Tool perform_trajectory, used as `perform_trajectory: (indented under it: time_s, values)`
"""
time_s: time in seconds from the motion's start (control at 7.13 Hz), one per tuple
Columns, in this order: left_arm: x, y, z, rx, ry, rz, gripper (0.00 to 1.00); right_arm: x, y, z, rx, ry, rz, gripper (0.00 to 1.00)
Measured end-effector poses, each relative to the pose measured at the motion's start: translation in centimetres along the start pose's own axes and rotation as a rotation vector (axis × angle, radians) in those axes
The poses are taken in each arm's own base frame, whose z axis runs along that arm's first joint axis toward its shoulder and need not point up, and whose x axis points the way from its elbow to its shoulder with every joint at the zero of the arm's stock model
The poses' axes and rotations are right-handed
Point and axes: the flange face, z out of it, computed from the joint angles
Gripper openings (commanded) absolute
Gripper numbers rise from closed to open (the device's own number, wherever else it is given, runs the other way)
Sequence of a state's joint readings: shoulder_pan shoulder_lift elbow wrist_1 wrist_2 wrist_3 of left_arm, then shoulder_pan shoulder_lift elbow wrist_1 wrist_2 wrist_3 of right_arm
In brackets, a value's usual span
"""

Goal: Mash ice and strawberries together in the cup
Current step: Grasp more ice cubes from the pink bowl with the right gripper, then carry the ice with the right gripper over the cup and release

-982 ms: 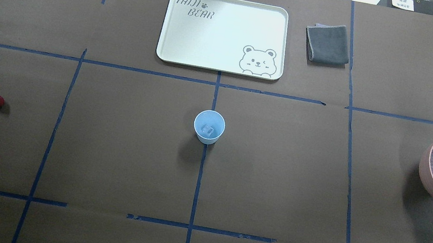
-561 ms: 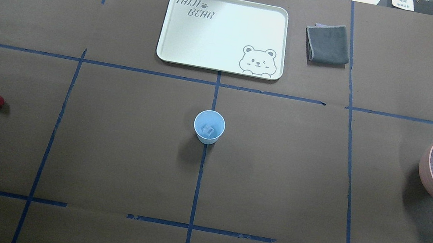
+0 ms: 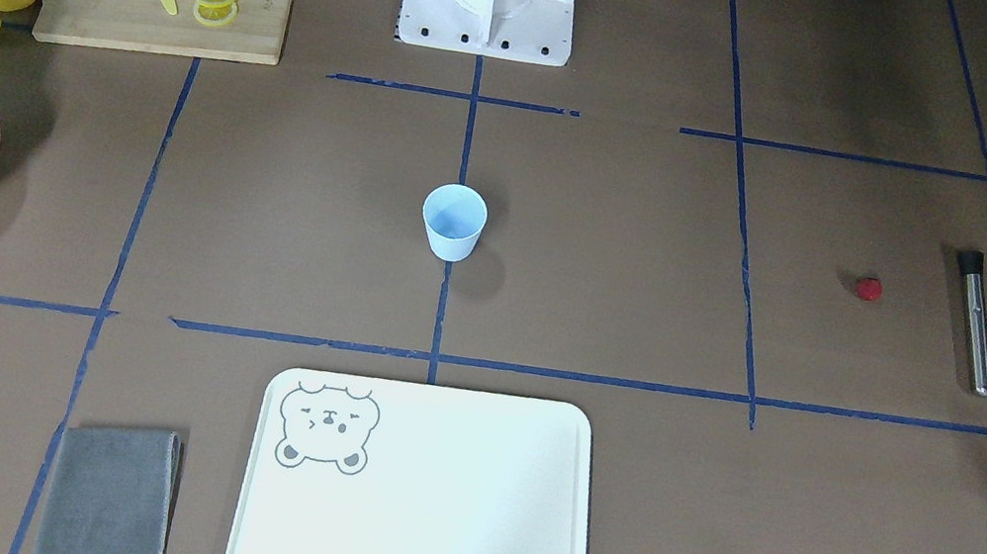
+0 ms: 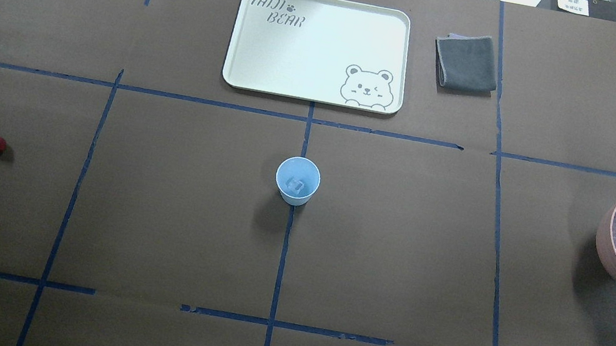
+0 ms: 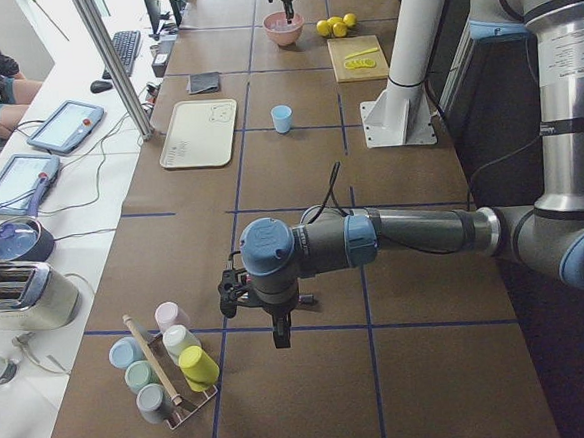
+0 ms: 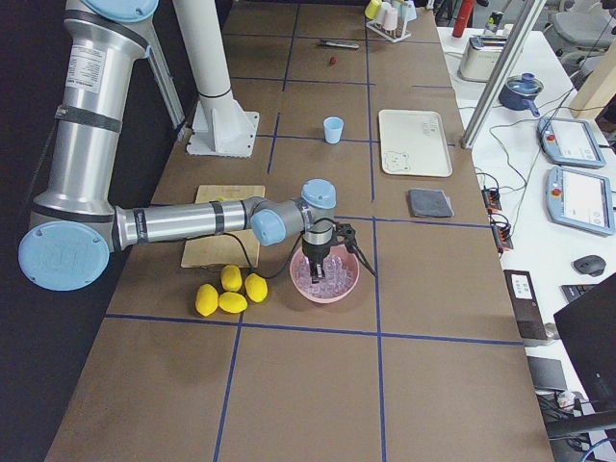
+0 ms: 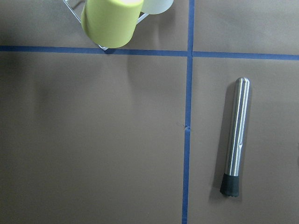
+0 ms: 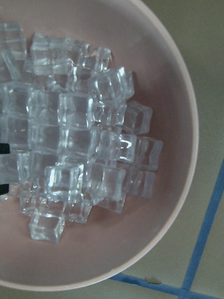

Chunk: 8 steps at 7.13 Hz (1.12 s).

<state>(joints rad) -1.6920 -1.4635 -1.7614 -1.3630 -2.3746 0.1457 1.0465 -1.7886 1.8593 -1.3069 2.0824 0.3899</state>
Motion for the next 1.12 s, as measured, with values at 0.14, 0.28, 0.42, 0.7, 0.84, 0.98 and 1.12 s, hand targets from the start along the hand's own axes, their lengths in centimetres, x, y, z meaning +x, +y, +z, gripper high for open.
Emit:
perform_trajectory:
  time_s: [0.14,0.28,0.42,0.7,0.84,0.98,1.12]
  values:
    - [0.0,0.0,0.0,0.000,0.000,0.000,1.00,-0.6,-0.1,-1.0,0.015,-0.009,-0.007,0.02]
    - [0.0,0.0,0.0,0.001,0.000,0.001,1.00,-1.8,-0.3,-2.9,0.034,-0.024,-0.016,0.03]
    - [0.0,0.0,0.0,0.001,0.000,0.002,1.00,-3.5,-0.9,-5.4,0.053,-0.040,-0.016,0.10]
    - [0.1,-0.1,-0.1,0.004,-0.001,0.005,1.00,-11.4,-5.7,-10.1,0.090,-0.096,0.051,0.10]
    - [0.1,-0.1,-0.1,0.005,-0.001,0.005,1.00,-18.1,-8.4,-11.1,0.098,-0.142,0.097,0.10]
    - [0.1,-0.1,-0.1,0.006,-0.001,0.007,1.00,-25.0,-10.5,-11.7,0.105,-0.180,0.148,0.11]
    - [0.2,-0.2,-0.1,0.007,-0.001,0.009,1.00,-31.6,-11.8,-12.3,0.113,-0.197,0.197,0.11]
